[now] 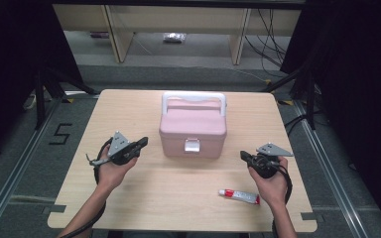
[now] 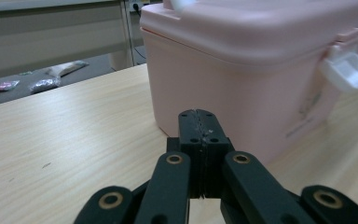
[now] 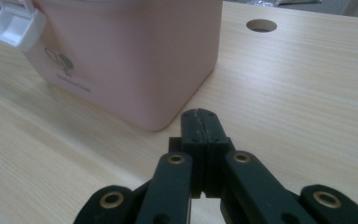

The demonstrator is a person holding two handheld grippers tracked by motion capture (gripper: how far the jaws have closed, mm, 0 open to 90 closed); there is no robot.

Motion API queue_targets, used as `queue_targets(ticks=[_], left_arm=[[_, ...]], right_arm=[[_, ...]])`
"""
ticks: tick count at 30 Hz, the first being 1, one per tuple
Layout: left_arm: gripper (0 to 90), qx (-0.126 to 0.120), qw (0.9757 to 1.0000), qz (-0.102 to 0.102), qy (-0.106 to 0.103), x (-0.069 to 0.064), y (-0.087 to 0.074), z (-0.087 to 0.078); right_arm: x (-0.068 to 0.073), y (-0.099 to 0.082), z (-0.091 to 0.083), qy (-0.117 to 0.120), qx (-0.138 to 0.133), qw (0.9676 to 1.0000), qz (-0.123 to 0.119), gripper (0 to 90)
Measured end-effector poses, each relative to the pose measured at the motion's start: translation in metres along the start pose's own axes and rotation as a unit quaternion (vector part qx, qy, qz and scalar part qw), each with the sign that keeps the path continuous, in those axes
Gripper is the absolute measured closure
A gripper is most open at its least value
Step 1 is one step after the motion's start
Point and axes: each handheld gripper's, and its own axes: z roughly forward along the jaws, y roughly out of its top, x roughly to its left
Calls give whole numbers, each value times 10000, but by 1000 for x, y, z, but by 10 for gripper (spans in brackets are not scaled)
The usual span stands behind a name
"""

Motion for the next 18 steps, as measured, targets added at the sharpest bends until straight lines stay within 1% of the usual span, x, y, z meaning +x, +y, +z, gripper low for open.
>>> queue_targets(ticks=[1, 2, 3, 4, 5, 6, 7, 8, 9, 10, 11, 12, 13, 14, 15, 16, 17, 18], left_arm=[[896, 29, 10000, -9, 22, 1, 2, 5], [896, 63, 10000, 36, 27, 3, 4, 9], [896, 67, 10000, 48, 33, 4, 6, 14], [896, 103, 9999, 45, 41, 4, 8, 17], [896, 103, 9999, 45, 41, 4, 8, 17], [896, 148, 9999, 37, 45, 4, 10, 23], [896, 140, 9999, 9, 27, 4, 10, 27], [896, 140, 9999, 9, 27, 4, 10, 27], [896, 297, 9994, -118, 90, 2, 10, 31], [896, 297, 9994, -118, 90, 2, 10, 31], [896, 338, 9993, -104, 87, 2, 11, 34], [896, 342, 9993, -110, 85, 2, 11, 36], [896, 371, 9992, -99, 80, 2, 11, 37], [896, 379, 9992, -104, 70, 2, 11, 38], [896, 367, 9993, -100, 63, 2, 11, 40], [896, 367, 9993, -100, 63, 2, 11, 40], [896, 391, 9992, -84, 34, 2, 12, 42], [896, 427, 9990, -79, 38, 2, 13, 43]], right_arm=[[2, 2, 2, 27, -14, 9999, 140, 900], [3, 5, 3, 32, 48, 9998, 214, 900], [0, 8, 4, -18, 0, 10000, -1, 900], [-1, 12, 8, 29, 1, 10000, -56, 900], [-1, 12, 8, 29, 1, 10000, -56, 900], [1, 19, 13, 42, 83, 9999, 135, 900], [1, 20, 14, 44, 109, 9999, 96, 900], [1, 20, 14, 44, 109, 9999, 96, 900], [0, 27, 21, 26, 108, 9999, -102, 900], [0, 29, 24, 42, 122, 9998, -165, 900], [2, 31, 26, 30, 174, 9998, -103, 900], [3, 32, 30, 34, 131, 9999, -106, 900], [3, 34, 31, 62, 142, 9998, -82, 900], [4, 35, 32, 41, 200, 9998, -59, 900], [1, 37, 34, 41, 140, 9996, -252, 900], [1, 37, 34, 41, 140, 9996, -252, 900], [4, 38, 38, 50, 176, 9998, -102, 900], [3, 39, 39, -15, 203, 9996, -203, 900]])
